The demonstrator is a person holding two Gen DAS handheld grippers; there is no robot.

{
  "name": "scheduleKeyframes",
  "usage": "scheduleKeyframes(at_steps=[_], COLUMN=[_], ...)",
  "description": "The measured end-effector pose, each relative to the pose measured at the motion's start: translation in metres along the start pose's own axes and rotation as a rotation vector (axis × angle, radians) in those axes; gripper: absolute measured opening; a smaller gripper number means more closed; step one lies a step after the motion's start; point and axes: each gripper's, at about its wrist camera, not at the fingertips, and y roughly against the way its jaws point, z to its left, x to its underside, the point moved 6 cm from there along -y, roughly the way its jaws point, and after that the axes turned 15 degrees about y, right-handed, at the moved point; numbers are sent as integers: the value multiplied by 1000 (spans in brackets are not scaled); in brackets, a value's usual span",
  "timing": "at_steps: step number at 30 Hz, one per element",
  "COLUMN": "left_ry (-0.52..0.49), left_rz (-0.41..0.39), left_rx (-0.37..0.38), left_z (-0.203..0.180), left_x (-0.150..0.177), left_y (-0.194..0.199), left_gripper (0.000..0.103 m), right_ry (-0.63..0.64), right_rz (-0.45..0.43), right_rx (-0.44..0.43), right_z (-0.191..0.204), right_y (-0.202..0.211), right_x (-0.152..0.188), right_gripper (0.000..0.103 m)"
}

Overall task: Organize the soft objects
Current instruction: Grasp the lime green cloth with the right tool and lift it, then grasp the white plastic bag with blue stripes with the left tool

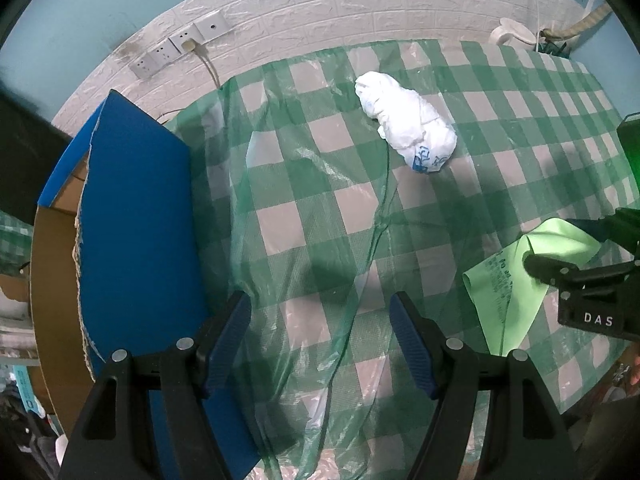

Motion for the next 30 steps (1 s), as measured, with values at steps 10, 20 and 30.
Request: scheduleKeyframes(at_steps=[10, 20, 30], left_ry=[0, -3, 6], left_rz=[5, 5, 3], left_rx=[3, 2, 16], left_z=[0, 0, 1], left_x=[-1, 1, -1], left_y=[-1, -1, 1], left_gripper=[73, 73, 73], right_ry=[38, 57, 41], right_rz=[5, -16, -74], right_rx=[50, 6, -3], right_z=[6, 43, 50], right_y=[-3, 3, 22], right_x=[11, 27, 14], right_gripper=[67, 12, 9])
